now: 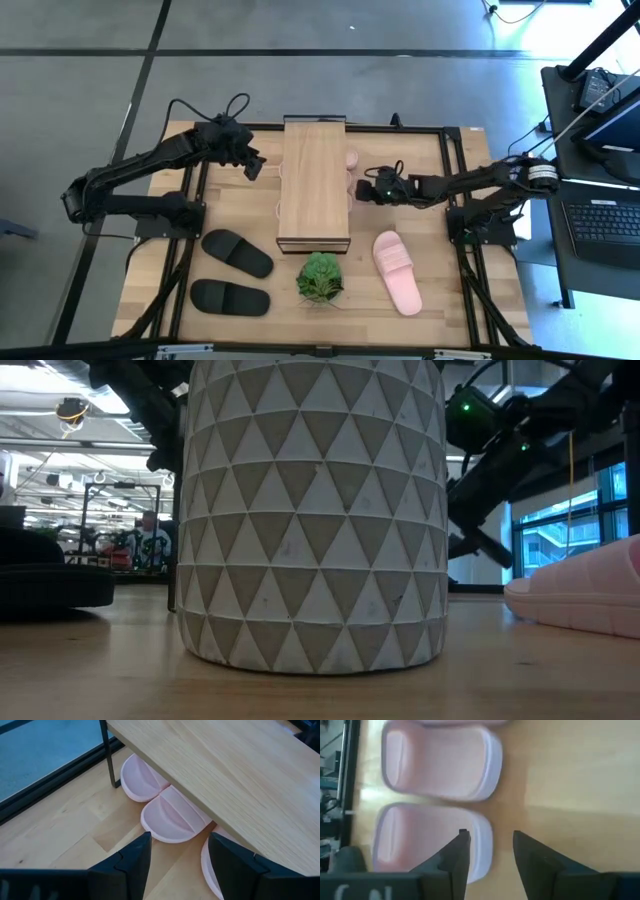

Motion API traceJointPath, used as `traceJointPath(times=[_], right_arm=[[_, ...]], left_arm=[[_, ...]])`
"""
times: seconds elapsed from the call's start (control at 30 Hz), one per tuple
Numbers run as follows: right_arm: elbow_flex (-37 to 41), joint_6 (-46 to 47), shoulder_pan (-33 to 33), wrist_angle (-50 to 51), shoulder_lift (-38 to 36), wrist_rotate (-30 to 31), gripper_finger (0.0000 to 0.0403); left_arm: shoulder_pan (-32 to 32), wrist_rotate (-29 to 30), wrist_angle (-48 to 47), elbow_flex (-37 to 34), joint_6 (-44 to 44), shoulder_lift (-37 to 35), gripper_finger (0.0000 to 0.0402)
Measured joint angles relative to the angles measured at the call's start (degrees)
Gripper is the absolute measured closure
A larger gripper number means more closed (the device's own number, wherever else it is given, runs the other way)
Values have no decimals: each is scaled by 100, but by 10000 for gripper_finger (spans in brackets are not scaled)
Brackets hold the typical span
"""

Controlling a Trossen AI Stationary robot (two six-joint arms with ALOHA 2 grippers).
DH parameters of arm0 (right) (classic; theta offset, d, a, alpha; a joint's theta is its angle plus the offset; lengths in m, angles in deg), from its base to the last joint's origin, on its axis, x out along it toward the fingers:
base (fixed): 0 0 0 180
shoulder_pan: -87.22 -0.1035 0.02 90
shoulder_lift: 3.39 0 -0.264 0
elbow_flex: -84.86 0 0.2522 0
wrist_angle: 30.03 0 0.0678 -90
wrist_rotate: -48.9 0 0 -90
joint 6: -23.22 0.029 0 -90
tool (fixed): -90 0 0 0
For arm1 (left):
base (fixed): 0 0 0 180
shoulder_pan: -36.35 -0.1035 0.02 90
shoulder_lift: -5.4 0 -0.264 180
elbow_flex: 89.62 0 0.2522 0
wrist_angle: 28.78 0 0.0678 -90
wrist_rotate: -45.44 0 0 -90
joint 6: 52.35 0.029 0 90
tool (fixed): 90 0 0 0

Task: Pick and place slides into the shelf
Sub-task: Adjust the pink slipper under the shelf

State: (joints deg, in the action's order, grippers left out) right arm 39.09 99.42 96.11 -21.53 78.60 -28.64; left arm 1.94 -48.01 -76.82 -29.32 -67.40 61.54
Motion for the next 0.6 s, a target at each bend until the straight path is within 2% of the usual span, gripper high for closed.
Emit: traceJointPath(times=[0.1,0.33,0.43,0.6], right_arm=[[2,-386,176,150,-325,150,253],[-4,-1507,983,-380,-585,110,253],[-4,-1889,1447,-631,-535,-349,253],[-247,-3201,2022,-697,-345,-1154,253]], left_arm=[[0,-1,2,0,0,0,214],[0,-1,41,0,17,0,214],[0,-1,52,0,12,0,214],[2,-1,57,2,-2,0,214]])
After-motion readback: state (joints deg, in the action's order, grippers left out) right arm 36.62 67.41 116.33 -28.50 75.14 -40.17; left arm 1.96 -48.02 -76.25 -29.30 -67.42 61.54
